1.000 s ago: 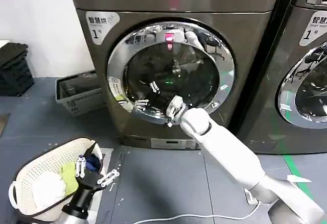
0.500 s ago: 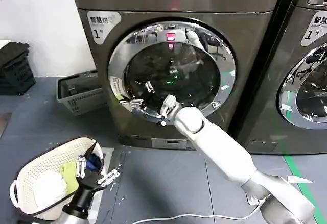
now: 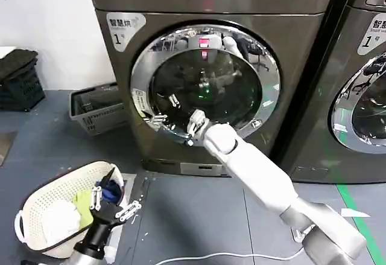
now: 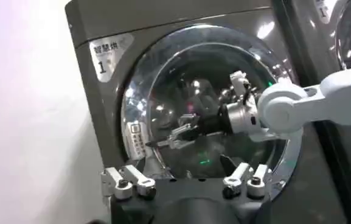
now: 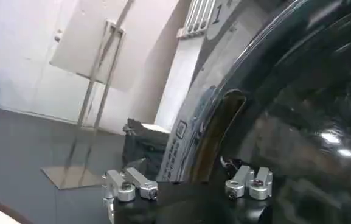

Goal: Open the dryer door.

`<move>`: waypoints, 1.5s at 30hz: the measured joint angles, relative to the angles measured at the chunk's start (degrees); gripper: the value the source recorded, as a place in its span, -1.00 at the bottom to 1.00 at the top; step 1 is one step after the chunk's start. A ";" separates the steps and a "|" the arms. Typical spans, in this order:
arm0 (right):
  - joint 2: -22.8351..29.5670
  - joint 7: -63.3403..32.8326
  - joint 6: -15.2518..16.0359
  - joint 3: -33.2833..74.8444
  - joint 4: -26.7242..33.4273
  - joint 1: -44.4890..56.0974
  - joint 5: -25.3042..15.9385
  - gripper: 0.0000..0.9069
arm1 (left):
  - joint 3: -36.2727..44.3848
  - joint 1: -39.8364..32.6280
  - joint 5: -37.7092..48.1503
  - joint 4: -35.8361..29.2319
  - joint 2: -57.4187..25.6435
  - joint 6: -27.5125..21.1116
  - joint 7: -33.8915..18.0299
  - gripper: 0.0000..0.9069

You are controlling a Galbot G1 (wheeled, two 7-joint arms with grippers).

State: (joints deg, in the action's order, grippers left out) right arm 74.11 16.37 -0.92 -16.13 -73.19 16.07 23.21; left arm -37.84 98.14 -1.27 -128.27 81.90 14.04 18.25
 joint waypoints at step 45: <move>-3.06 16.22 -3.13 -3.36 -1.35 -1.93 4.73 1.00 | -0.46 -1.00 0.52 0.71 -0.56 -0.15 0.02 1.00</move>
State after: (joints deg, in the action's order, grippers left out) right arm 71.05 32.59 -4.04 -19.49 -74.54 14.14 27.94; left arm -38.30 97.14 -0.75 -127.56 81.34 13.89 18.27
